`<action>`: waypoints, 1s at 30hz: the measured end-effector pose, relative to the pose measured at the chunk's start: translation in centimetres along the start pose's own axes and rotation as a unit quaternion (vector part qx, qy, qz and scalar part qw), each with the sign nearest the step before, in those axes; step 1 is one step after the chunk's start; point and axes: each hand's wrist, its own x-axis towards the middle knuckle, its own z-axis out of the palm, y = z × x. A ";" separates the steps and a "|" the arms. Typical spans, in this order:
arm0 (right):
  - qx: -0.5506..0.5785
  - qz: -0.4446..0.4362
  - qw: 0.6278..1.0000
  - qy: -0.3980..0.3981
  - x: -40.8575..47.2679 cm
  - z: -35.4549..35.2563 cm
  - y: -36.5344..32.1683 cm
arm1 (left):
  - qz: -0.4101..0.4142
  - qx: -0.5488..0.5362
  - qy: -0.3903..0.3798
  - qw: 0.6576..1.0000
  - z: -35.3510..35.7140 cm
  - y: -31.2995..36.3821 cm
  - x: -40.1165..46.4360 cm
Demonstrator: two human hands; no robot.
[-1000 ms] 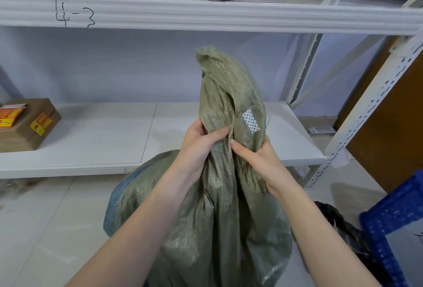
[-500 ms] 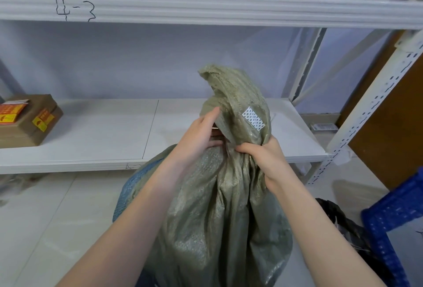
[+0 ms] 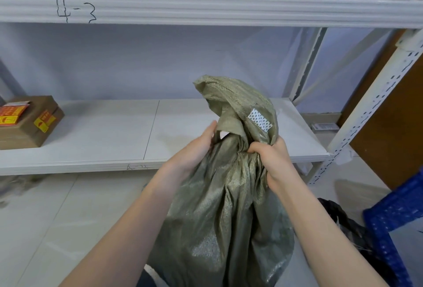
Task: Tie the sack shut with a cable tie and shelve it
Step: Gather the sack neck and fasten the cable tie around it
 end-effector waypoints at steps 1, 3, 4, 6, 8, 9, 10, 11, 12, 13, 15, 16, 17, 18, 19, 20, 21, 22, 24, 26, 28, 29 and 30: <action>0.001 0.004 1.000 0.000 0.0 -0.1 0.0 | 0.012 -0.054 -0.001 0.998 0.2 0.4 -0.1; 0.009 0.011 1.000 -0.002 0.0 -0.2 -0.1 | 0.047 -0.139 0.001 0.989 0.1 0.9 0.0; 0.016 0.012 1.000 -0.003 0.0 -0.2 -0.2 | 0.067 -0.171 0.002 0.983 0.0 1.0 0.0; 0.025 0.011 1.000 -0.008 0.0 -0.2 -0.1 | 0.110 -0.236 0.006 0.966 -0.2 1.3 -0.2; 0.028 0.013 0.999 -0.031 0.0 -0.3 0.0 | 0.125 -0.282 0.001 0.951 -0.4 1.3 -0.3; 0.028 0.015 0.998 -0.052 0.0 -0.4 0.1 | 0.133 -0.272 0.005 0.953 -0.5 1.5 -0.4; 0.023 0.016 0.997 -0.075 0.0 -0.4 0.1 | 0.142 -0.248 0.022 0.958 -0.4 1.6 -0.5; 0.016 0.014 0.995 -0.095 -0.1 -0.4 0.1 | 0.155 -0.213 0.040 0.964 -0.3 1.6 -0.5; 0.005 0.008 0.994 -0.107 -0.1 -0.3 0.1 | 0.162 -0.183 0.052 0.968 0.0 1.6 -0.7; -0.005 0.003 0.994 -0.111 -0.1 -0.2 0.1 | 0.162 -0.156 0.061 0.972 0.1 1.6 -0.9; -0.026 0.001 0.993 -0.111 0.0 0.1 0.2 | 0.160 -0.113 0.068 0.978 0.4 1.6 -0.9; -0.035 0.003 0.993 -0.112 0.1 0.2 0.3 | 0.158 -0.091 0.067 0.981 0.5 1.5 -0.8; -0.040 0.003 0.993 -0.112 0.1 0.2 0.4 | 0.156 -0.077 0.067 0.982 0.7 1.4 -0.8; -0.043 0.003 0.993 -0.114 0.1 0.2 0.3 | 0.154 -0.073 0.065 0.983 0.8 1.2 -0.9; -0.044 0.002 0.992 -0.114 0.0 0.2 0.2 | 0.148 -0.070 0.055 0.985 1.0 1.2 -1.1; -0.042 0.000 0.993 -0.113 -0.1 0.2 0.2 | 0.136 -0.071 0.042 0.987 1.1 1.0 -1.6; -0.037 -0.005 0.993 -0.109 -0.1 0.2 0.2 | 0.122 -0.062 0.032 0.990 1.3 1.2 -1.5; -0.029 -0.010 0.994 -0.102 -0.2 0.2 0.3 | 0.113 -0.046 0.024 0.992 1.4 1.6 -0.7; -0.008 -0.014 0.997 -0.075 -0.1 0.4 0.5 | 0.097 -0.028 0.027 0.994 1.1 1.6 0.0; 0.013 -0.022 0.999 -0.044 0.1 0.4 0.6 | 0.090 -0.039 0.034 0.995 0.2 0.7 1.7; 0.023 -0.029 0.999 -0.019 0.2 0.3 0.6 | 0.108 -0.035 0.105 0.988 0.6 0.7 1.5; 0.025 -0.030 0.999 -0.011 0.3 0.2 0.6 | 0.115 -0.024 0.141 0.983 0.6 0.7 0.9; 0.027 -0.031 0.999 -0.007 0.3 0.1 0.6 | 0.120 -0.014 0.173 0.977 0.4 0.5 0.2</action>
